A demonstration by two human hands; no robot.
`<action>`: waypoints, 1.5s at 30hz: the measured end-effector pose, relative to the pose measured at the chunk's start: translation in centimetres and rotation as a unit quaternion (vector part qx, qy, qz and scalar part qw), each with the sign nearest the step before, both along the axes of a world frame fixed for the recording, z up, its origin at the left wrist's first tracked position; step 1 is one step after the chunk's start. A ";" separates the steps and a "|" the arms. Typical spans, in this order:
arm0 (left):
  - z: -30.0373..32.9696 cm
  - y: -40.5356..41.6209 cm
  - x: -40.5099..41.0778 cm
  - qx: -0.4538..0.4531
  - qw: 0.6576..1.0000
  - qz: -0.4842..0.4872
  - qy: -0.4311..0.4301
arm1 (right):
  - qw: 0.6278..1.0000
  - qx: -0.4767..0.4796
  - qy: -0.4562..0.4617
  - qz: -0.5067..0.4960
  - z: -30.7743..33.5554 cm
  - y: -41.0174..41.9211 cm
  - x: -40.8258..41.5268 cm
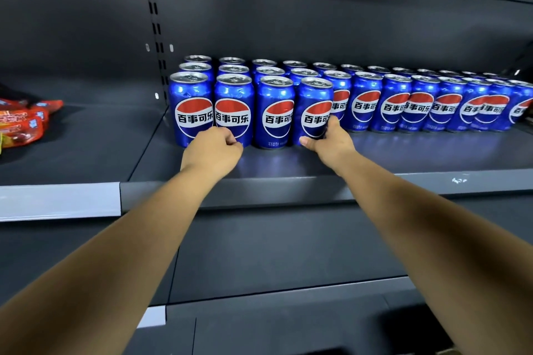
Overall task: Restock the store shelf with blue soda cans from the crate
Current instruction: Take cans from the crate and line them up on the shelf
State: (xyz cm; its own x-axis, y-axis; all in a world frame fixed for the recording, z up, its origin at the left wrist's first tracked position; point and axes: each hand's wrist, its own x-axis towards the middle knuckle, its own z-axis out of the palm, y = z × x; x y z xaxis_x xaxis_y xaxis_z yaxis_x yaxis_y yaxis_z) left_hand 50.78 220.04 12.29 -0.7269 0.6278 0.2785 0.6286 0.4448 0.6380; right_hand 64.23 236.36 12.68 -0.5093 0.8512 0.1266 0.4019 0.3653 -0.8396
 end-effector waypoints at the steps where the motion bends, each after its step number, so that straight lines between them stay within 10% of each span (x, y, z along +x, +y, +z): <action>1: 0.0 0.0 0.0 0.001 1.000 0.000 -0.002 | 1.000 0.002 -0.001 -0.001 0.0 0.0 0.0; 27: -0.1 -0.3 0.2 -0.002 1.000 -0.017 -0.011 | 0.996 -0.029 -0.081 0.001 0.9 -1.0 0.2; 45: 0.9 -1.9 17.5 -0.116 0.971 -0.066 0.200 | 0.953 0.142 -0.203 0.176 2.0 -7.9 17.9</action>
